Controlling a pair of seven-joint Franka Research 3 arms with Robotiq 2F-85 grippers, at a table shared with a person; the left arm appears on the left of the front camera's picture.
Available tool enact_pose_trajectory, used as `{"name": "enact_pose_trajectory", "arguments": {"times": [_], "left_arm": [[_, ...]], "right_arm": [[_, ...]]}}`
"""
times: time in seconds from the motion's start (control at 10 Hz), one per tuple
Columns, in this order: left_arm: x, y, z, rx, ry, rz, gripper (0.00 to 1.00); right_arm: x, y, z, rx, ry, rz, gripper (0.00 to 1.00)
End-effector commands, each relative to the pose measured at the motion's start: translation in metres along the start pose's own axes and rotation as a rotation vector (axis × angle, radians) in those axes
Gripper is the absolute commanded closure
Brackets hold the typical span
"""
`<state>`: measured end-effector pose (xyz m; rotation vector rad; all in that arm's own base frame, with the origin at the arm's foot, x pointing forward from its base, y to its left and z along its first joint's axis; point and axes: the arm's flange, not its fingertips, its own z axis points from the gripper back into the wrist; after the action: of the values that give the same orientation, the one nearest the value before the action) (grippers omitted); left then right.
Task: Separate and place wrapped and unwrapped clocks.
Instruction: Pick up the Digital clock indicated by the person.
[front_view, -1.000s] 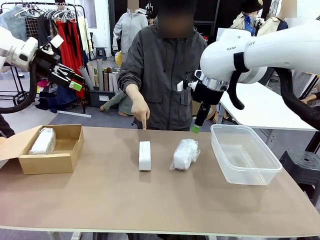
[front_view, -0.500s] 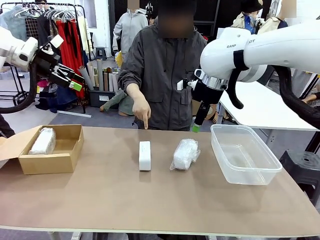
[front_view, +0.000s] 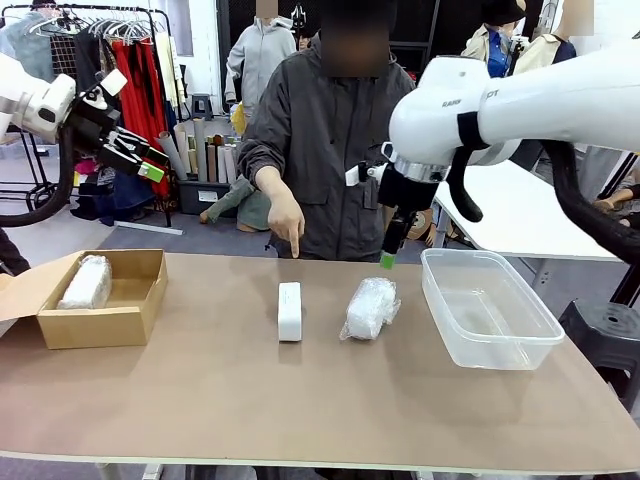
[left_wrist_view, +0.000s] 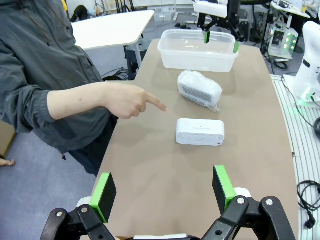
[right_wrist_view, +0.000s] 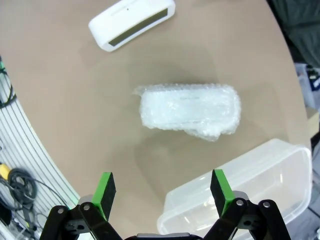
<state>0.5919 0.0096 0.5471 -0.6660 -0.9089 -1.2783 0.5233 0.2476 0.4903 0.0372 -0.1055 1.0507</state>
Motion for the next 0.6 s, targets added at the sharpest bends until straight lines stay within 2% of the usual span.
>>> {"name": "enact_pose_trajectory", "arguments": {"times": [0.0,0.2,0.3,0.4,0.5], "left_arm": [[0.001,0.001,0.001,0.005,-0.013,0.002,0.00],[0.001,0.001,0.001,0.005,-0.013,0.002,0.00],[0.001,0.001,0.001,0.005,-0.013,0.002,0.00],[0.001,0.001,0.001,0.005,-0.013,0.002,0.00],[0.001,0.001,0.001,0.005,-0.013,0.002,0.00]], "right_arm": [[0.041,0.027,-0.004,-0.079,0.081,-0.064,0.00],[0.064,0.049,-0.006,-0.156,0.069,-0.142,0.00],[0.076,0.059,-0.009,-0.255,0.033,-0.226,0.00],[0.088,0.071,-0.015,-0.320,0.077,-0.305,0.00],[0.099,0.084,-0.024,-0.326,0.079,-0.327,0.00]]}}
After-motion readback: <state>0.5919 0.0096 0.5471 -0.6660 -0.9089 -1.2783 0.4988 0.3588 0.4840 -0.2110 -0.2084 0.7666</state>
